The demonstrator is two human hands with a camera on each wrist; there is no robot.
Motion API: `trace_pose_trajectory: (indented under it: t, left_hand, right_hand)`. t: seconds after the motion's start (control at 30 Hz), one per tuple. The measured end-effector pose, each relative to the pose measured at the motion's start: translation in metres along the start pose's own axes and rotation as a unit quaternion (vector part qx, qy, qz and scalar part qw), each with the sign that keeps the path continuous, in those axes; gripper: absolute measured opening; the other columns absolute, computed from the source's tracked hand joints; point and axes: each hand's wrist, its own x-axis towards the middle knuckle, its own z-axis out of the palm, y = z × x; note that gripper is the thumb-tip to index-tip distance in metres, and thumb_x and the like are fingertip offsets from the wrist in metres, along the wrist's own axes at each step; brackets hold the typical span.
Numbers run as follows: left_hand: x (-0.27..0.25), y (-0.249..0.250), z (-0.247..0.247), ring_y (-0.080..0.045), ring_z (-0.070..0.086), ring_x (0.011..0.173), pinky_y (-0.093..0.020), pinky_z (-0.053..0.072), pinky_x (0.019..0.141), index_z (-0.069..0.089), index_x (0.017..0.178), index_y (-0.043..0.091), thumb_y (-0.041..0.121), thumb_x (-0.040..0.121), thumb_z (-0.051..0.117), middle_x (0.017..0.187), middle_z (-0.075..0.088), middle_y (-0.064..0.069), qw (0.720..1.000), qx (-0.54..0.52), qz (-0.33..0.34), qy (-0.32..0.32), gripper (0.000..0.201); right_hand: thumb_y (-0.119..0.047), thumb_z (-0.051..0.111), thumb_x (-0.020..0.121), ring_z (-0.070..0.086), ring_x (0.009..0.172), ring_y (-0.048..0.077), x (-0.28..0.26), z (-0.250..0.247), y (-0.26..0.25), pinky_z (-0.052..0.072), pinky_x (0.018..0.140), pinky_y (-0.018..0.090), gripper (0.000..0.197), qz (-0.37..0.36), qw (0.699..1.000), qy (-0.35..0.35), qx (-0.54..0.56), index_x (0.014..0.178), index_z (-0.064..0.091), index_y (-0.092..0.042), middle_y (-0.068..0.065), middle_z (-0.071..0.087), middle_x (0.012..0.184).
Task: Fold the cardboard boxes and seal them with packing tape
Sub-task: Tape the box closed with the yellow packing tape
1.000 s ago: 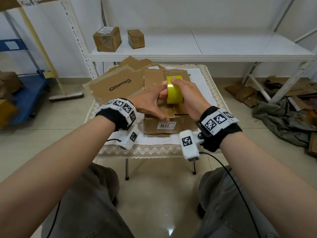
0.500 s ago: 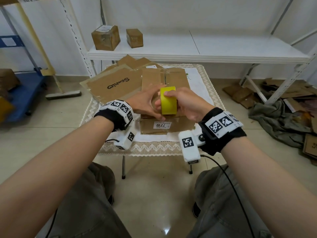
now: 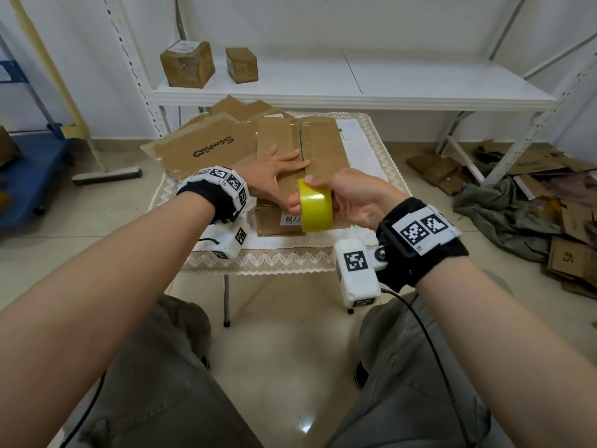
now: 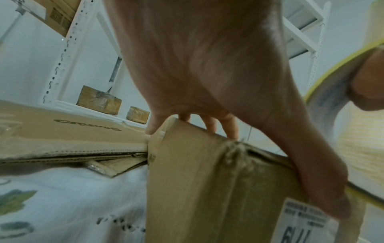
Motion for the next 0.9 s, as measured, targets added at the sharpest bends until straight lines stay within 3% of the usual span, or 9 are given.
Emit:
trace_pose_trajectory:
  t: [0.13,0.27,0.33,0.43,0.57,0.63,0.7,0.77,0.9]
  left_hand:
    - [0.0,0.0,-0.002,-0.034,-0.015,0.152,-0.058,-0.003,0.122,0.011,0.157,0.045,0.078,0.053,0.071,0.167,-0.002,0.011,1.0,0.001,-0.007,-0.004,0.125]
    - [-0.003,0.004,-0.004,-0.034,-0.015,0.152,-0.059,-0.003,0.122,0.011,0.156,0.046,0.065,0.068,0.078,0.167,-0.002,0.014,1.0,0.013,-0.016,-0.007,0.113]
    - [-0.007,0.01,-0.008,-0.031,-0.012,0.152,-0.059,-0.005,0.121,0.015,0.156,0.046,0.066,0.067,0.078,0.166,0.001,0.017,1.0,0.017,-0.01,-0.011,0.111]
    - [-0.013,0.019,-0.016,-0.02,0.0,0.153,-0.041,-0.001,0.121,0.025,0.156,0.037,0.055,0.072,0.081,0.166,0.007,0.017,0.999,0.006,0.018,-0.028,0.103]
    - [-0.015,0.028,-0.02,-0.011,0.007,0.152,-0.03,0.005,0.119,0.029,0.155,0.034,0.07,0.062,0.064,0.166,0.005,0.014,0.997,-0.044,0.014,-0.068,0.106]
    - [-0.014,0.034,-0.018,-0.011,0.01,0.152,-0.025,0.009,0.114,0.026,0.157,0.029,0.072,0.067,0.068,0.167,0.005,0.011,0.996,-0.048,-0.001,-0.07,0.108]
    - [-0.013,0.04,-0.015,-0.012,0.015,0.151,-0.024,0.012,0.115,0.021,0.158,0.02,0.063,0.072,0.076,0.167,0.011,0.009,0.996,-0.056,-0.013,-0.067,0.111]
    - [-0.013,0.044,-0.012,-0.014,0.017,0.15,-0.027,0.013,0.119,0.022,0.156,0.016,0.06,0.065,0.079,0.166,0.015,0.006,0.996,-0.062,-0.018,-0.063,0.117]
    - [-0.013,0.047,-0.012,-0.017,0.021,0.149,-0.029,0.015,0.12,0.028,0.154,0.015,0.063,0.052,0.079,0.165,0.017,0.003,0.995,-0.075,-0.024,-0.066,0.124]
  right_hand:
    - [-0.019,0.043,0.107,0.074,0.09,0.022,-0.007,0.002,0.03,0.056,0.093,0.037,0.029,0.031,0.999,-0.016,0.016,0.115,0.065,-0.002,0.011,0.077,0.097]
    - [-0.018,0.043,0.107,0.076,0.088,0.022,-0.004,0.0,0.039,0.058,0.086,0.033,0.026,0.047,0.996,-0.03,0.064,0.117,0.062,-0.004,0.012,0.077,0.097]
    - [-0.017,0.044,0.106,0.075,0.095,0.026,-0.003,-0.003,0.041,0.057,0.091,0.036,0.025,0.058,0.994,-0.042,0.079,0.116,0.063,-0.005,0.016,0.076,0.105]
    - [-0.016,0.044,0.106,0.071,0.107,0.03,0.001,-0.004,0.046,0.055,0.097,0.04,0.026,0.075,0.992,-0.059,0.079,0.123,0.061,-0.006,0.019,0.073,0.114]
    - [-0.016,0.055,0.102,0.065,0.119,0.034,0.008,-0.008,0.052,0.051,0.104,0.045,0.032,0.079,0.993,-0.053,0.07,0.132,0.054,-0.003,0.019,0.071,0.12]
    - [-0.018,0.059,0.1,0.063,0.122,0.031,0.011,-0.012,0.053,0.048,0.107,0.045,0.036,0.077,0.995,-0.05,0.034,0.132,0.056,-0.002,0.016,0.071,0.12]
    - [-0.016,0.059,0.099,0.066,0.116,0.029,0.012,-0.019,0.054,0.052,0.101,0.041,0.032,0.078,0.995,-0.057,-0.006,0.128,0.061,-0.003,0.014,0.072,0.119]
    - [-0.007,0.054,0.096,0.068,0.097,0.025,0.01,-0.029,0.052,0.056,0.084,0.034,0.022,0.084,0.995,-0.048,0.002,0.115,0.064,-0.004,0.011,0.071,0.109]
    - [0.004,0.041,0.093,0.07,0.084,0.018,0.009,-0.059,0.048,0.061,0.076,0.026,0.033,0.094,0.995,-0.005,0.016,0.105,0.07,-0.003,0.011,0.074,0.097]
